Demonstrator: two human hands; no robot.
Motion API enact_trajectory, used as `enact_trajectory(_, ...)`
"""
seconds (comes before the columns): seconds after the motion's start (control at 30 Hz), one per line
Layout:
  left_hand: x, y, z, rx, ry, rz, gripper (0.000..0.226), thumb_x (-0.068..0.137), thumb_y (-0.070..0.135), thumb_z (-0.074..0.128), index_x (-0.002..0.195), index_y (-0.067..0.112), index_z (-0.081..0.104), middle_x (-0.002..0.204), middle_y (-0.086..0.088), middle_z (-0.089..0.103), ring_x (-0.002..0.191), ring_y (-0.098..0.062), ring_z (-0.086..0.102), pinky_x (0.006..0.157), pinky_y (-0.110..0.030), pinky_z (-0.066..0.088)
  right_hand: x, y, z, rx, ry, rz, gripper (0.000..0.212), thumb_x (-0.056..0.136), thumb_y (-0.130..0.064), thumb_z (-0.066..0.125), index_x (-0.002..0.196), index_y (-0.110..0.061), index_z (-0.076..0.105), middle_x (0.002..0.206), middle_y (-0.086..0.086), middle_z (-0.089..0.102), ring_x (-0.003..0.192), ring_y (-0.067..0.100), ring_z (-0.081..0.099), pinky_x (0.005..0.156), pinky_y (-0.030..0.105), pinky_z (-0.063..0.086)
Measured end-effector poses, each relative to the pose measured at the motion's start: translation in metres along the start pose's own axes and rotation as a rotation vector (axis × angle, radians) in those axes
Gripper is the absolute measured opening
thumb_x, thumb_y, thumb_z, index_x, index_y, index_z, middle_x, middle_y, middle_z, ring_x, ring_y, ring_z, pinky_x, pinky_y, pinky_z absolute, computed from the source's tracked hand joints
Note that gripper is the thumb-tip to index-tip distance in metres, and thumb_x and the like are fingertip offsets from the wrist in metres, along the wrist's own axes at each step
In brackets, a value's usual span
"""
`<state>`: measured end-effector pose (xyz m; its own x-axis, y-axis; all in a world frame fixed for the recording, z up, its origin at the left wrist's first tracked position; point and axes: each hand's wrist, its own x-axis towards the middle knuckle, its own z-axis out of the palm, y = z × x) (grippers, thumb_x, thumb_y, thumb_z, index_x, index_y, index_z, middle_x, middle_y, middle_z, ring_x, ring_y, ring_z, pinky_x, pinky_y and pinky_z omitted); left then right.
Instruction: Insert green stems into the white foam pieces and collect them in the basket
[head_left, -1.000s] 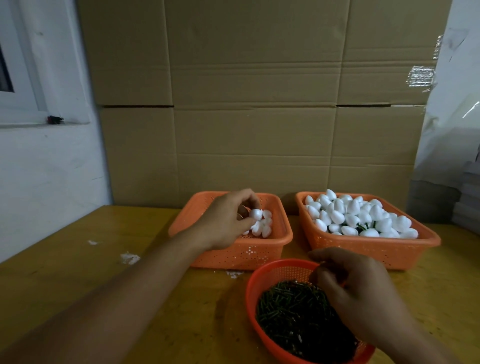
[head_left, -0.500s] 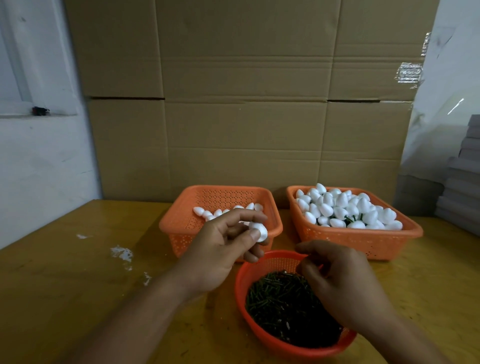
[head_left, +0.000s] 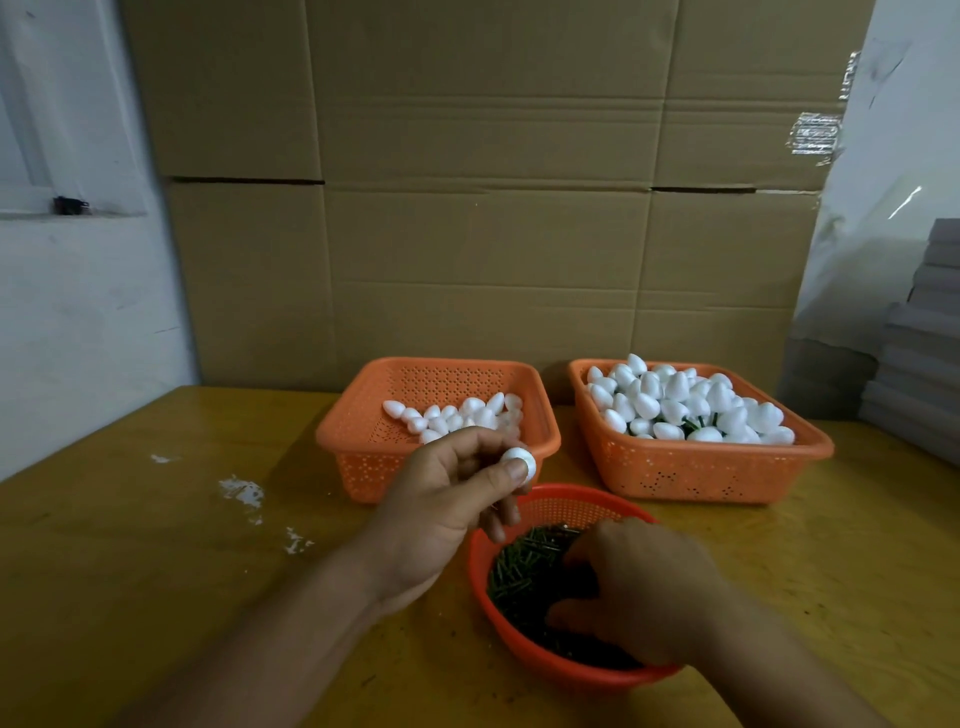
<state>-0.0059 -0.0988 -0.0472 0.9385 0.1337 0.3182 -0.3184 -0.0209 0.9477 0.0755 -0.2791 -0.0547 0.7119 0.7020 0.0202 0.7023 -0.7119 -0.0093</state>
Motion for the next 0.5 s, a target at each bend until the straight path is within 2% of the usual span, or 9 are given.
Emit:
enact_trajectory(0.07, -0.0017, 0.0011, 0.0038, -0.029, -0.009, -0.015, 0.033, 0.084, 0.027, 0.066, 0.114, 0.013, 0.062, 0.082, -0.010, 0.066, 0.068, -0.019, 0.059, 0.057, -0.026, 0.047, 0.0027, -0.0040, 0.0015, -0.023, -0.017, -0.011, 0.042, 0.078, -0.069, 0.062, 0.087, -0.028, 0.057, 0.089, -0.008, 0.062, 0.092, 0.017, 0.064, 0.067, 0.028, 0.038)
enact_trajectory(0.17, -0.0031, 0.0024, 0.0063, -0.034, -0.024, -0.045, 0.021, 0.088, 0.035, 0.060, 0.105, 0.023, 0.057, 0.075, -0.008, 0.061, 0.062, -0.016, 0.055, 0.051, -0.025, 0.042, 0.0058, -0.0071, 0.0035, 0.002, -0.016, -0.026, 0.036, 0.081, -0.058, 0.065, 0.093, -0.024, 0.064, 0.088, -0.007, 0.062, 0.090, 0.019, 0.064, 0.066, 0.029, 0.041)
enact_trajectory(0.27, -0.0031, 0.0029, 0.0067, -0.096, -0.023, -0.072, 0.018, 0.090, 0.037, 0.057, 0.099, 0.022, 0.059, 0.073, -0.006, 0.056, 0.057, -0.014, 0.050, 0.049, -0.023, 0.036, 0.0066, -0.0070, 0.0046, 0.054, 0.000, -0.046, 0.023, 0.085, -0.046, 0.067, 0.094, -0.026, 0.068, 0.087, -0.007, 0.061, 0.090, 0.019, 0.064, 0.066, 0.030, 0.046)
enact_trajectory(0.37, -0.0031, 0.0031, 0.0055, -0.184, -0.046, -0.101, 0.019, 0.092, 0.035, 0.060, 0.103, 0.020, 0.064, 0.075, -0.005, 0.055, 0.059, -0.014, 0.050, 0.050, -0.023, 0.035, 0.0047, -0.0054, 0.0032, 0.139, 0.026, -0.056, 0.021, 0.083, -0.042, 0.069, 0.100, -0.028, 0.072, 0.095, -0.008, 0.068, 0.090, 0.015, 0.064, 0.073, 0.032, 0.053)
enact_trajectory(0.5, -0.0028, 0.0017, 0.0033, -0.241, -0.077, -0.138, 0.019, 0.090, 0.024, 0.067, 0.108, 0.018, 0.069, 0.077, -0.002, 0.055, 0.061, -0.012, 0.050, 0.052, -0.023, 0.035, 0.0022, -0.0016, 0.0005, 0.218, 0.058, -0.037, 0.019, 0.078, -0.044, 0.075, 0.090, -0.029, 0.072, 0.091, -0.011, 0.068, 0.087, 0.012, 0.064, 0.078, 0.033, 0.055)
